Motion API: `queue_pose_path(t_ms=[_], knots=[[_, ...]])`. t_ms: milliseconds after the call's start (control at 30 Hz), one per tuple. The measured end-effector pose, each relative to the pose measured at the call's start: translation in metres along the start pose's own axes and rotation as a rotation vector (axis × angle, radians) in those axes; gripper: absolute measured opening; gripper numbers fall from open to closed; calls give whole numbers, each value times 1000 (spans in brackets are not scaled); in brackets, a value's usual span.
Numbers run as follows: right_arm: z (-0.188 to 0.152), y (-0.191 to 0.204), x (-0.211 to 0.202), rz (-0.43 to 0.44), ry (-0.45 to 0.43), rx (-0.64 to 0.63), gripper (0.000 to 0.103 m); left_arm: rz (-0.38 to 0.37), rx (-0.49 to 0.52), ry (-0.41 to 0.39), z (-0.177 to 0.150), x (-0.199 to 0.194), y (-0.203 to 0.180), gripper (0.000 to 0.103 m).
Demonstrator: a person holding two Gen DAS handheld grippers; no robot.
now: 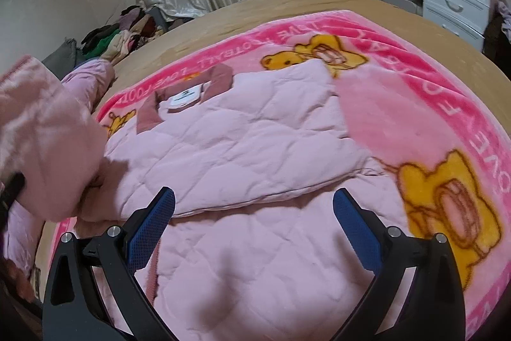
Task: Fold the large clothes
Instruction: 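Lift the sleeve with the left tool and swing it across the jacket body, then lay the sleeve on the jacket body and open the left tool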
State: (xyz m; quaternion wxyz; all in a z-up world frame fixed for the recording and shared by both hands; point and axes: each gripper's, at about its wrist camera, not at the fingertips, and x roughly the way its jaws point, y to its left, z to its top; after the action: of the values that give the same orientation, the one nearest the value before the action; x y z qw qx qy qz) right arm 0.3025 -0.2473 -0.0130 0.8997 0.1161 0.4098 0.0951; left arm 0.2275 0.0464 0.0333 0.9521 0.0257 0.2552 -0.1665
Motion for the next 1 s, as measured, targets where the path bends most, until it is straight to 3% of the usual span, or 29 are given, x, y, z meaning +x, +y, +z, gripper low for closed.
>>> queue_pose_path(t_ms=[367, 467, 500, 533, 667, 767, 800, 900, 1000], knots=[[3, -19, -5, -12, -12, 57, 99, -13, 87, 172, -32, 43, -26, 26], [5, -23, -6, -14, -14, 71, 99, -7, 109, 216, -39, 50, -33, 42], [5, -24, -5, -13, -12, 77, 99, -12, 108, 236, -42, 53, -34, 55], [6, -25, -5, -7, -10, 87, 99, -19, 113, 251, -43, 54, -37, 61], [8, -27, -5, 17, -5, 120, 99, -11, 155, 291, -44, 54, -46, 68], [9, -22, -5, 40, -1, 121, 99, -109, 129, 313, -40, 46, -45, 89], [9, -20, -3, 55, 7, 125, 99, -139, 132, 307, -37, 40, -45, 91], [7, -13, 3, 115, 41, 133, 99, -108, 140, 266, -30, 29, -41, 91], [0, 1, 10, 181, 79, 111, 99, -61, 52, 252, -24, 27, -14, 92]])
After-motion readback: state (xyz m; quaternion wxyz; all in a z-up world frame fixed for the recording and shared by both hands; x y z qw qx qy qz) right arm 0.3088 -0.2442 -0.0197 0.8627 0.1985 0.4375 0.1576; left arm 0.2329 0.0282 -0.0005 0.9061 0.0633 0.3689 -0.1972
